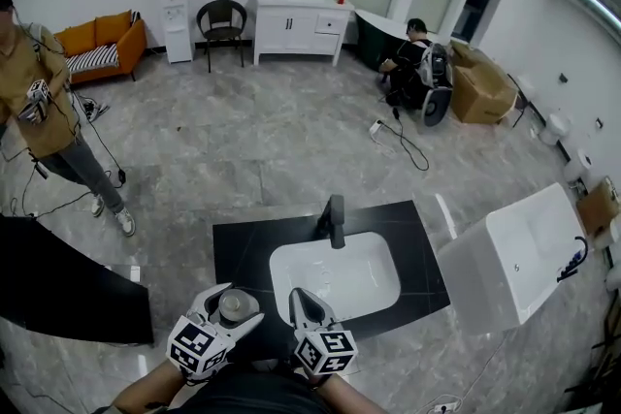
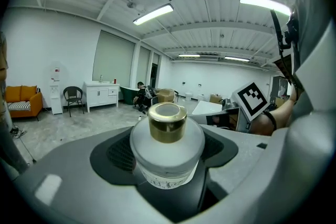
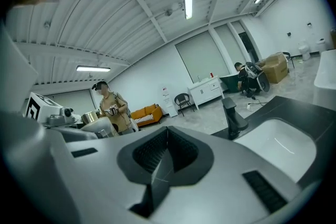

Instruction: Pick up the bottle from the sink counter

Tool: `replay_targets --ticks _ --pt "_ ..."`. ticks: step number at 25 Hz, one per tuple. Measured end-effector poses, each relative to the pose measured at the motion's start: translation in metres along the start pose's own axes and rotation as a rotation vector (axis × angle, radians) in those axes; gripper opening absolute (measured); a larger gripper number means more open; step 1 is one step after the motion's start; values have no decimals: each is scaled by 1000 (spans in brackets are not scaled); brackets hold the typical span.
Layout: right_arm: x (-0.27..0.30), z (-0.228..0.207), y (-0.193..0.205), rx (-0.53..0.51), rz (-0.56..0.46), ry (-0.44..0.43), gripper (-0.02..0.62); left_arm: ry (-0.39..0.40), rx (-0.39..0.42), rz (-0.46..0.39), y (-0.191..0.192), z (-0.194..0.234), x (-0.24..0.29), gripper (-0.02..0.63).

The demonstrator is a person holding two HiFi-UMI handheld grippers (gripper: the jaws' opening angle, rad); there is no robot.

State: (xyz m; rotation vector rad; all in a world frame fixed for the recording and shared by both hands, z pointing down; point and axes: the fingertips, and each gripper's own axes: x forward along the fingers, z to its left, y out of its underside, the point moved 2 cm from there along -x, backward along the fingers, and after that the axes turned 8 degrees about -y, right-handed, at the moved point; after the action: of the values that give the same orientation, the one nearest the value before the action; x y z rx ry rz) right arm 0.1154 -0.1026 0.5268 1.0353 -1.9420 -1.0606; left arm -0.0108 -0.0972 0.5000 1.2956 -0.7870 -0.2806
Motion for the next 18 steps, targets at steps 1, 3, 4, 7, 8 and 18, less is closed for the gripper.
replay_targets --ticks 1,3,4,7,8,18 --pt "-1 1 -3 -2 -7 -1 8 -1 7 -5 -3 -2 -2 341" --pt "-4 2 -8 -3 -17 2 8 -3 16 -10 -6 -5 -7 341" --pt "-6 3 -9 -4 -22 4 8 -4 16 -10 -7 -6 -10 341" --pt "-11 7 -14 -17 -37 4 8 -7 17 -15 -10 -9 -16 341" --pt "-12 8 -17 -28 -42 2 8 -10 18 -19 -10 -10 -17 341" --pt "-11 28 -28 -139 -75 -24 8 -44 4 -26 1 -3 -20 341"
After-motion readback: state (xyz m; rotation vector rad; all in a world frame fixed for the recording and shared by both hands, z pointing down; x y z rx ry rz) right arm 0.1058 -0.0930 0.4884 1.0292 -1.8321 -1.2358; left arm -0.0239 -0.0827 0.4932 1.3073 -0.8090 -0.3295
